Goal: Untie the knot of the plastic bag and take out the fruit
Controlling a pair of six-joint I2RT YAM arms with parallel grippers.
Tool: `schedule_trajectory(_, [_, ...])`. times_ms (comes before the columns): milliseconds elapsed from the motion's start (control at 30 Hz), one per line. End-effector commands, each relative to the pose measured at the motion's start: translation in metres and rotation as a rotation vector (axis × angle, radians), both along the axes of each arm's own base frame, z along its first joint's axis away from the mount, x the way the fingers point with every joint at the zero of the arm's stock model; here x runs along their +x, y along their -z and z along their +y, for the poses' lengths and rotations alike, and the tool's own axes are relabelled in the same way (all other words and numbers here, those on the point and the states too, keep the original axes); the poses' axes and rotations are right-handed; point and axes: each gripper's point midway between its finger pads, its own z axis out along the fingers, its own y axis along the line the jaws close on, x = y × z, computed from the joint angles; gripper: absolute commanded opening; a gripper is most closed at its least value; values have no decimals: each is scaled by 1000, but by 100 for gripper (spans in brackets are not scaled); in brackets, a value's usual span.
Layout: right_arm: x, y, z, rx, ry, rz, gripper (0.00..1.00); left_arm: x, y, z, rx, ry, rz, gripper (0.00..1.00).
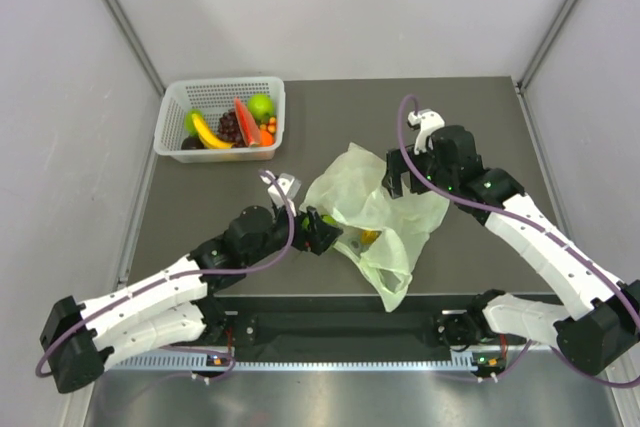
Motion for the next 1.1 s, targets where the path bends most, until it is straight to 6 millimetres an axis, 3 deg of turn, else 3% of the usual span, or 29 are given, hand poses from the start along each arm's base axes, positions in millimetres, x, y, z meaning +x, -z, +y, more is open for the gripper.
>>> schedule_trajectory(0, [4,-22,1,46,-3,-57,100,-6,-22,-1,-113,20,-57,57])
schedule_trajectory(33, [3,-24,1,49,-10,-61,100,-6,-22,3,-120,6,-64,57])
schedule_trajectory(333, [3,-26,-1,41,-7,-71,100,-18,-93,28,-250,-22,-179,57])
schedule_trajectory(433, [4,-25,0,43,-9,-70,100,-22,-104,31,-256,-12,-184,58])
schedule_trajectory(567, [4,-24,1,41,-11,-67,100,-11,-109,50,-257,-123,-215,61])
schedule_trajectory(767, [5,-22,-2,29,-1,-66,100,17,-105,79,-207,-335,-280,71])
schedule_trajectory(867, [5,-22,-2,26,-6,-66,100,21,-117,78,-239,-345,-336,76])
schedule_trajectory(900, [5,-22,-1,28,-8,-68,100,20,-129,76,-287,-337,-371,79])
schedule_trajectory(1067, [-3,-23,11,63,-85,-57,100,25,-152,74,-352,-356,-427,82])
